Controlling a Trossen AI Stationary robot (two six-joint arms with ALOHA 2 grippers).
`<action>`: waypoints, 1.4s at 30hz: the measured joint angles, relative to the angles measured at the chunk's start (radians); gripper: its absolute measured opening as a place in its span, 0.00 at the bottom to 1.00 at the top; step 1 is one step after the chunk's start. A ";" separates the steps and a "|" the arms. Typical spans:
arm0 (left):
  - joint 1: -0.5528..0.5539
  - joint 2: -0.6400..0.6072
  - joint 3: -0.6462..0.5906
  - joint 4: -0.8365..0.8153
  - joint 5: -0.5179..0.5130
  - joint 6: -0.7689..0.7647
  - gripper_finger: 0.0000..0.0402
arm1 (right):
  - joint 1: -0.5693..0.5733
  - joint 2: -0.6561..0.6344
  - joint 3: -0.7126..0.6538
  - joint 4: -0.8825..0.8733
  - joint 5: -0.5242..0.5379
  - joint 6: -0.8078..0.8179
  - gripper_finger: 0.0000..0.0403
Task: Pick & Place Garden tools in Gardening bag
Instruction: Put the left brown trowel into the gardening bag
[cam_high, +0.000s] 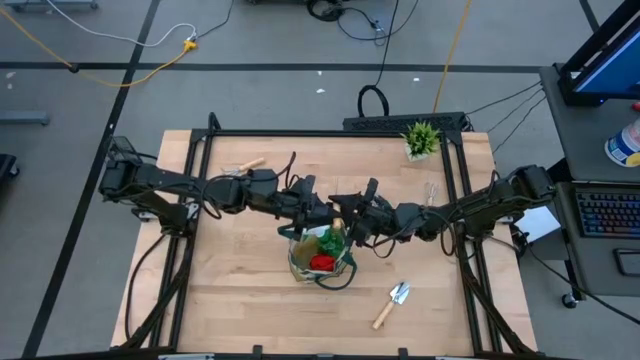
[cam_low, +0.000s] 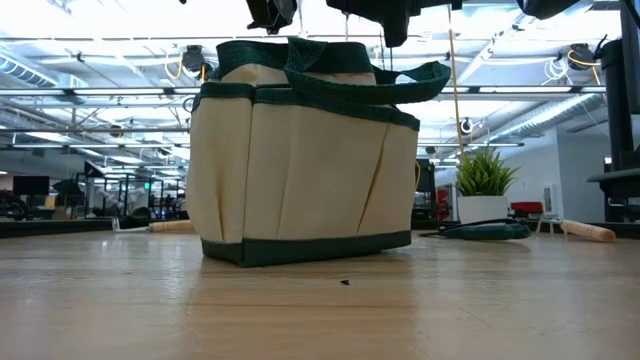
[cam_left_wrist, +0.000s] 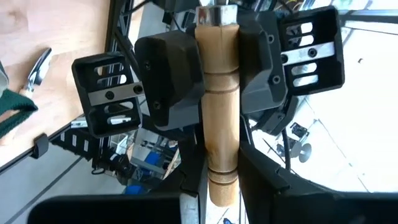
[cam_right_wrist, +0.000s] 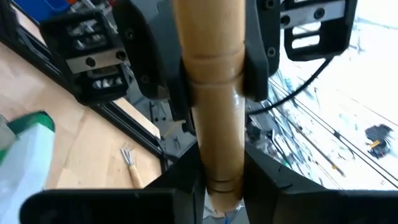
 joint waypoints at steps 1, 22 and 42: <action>0.003 0.000 0.000 0.000 -0.001 0.001 0.16 | 0.000 0.000 0.000 -0.001 0.009 0.000 0.16; 0.031 -0.009 0.000 0.002 -0.001 0.366 0.40 | 0.011 -0.001 0.000 -0.073 0.117 0.165 0.15; 0.053 -0.093 -0.001 -0.219 -0.021 0.993 0.41 | -0.007 -0.167 0.000 -0.427 0.088 0.613 0.15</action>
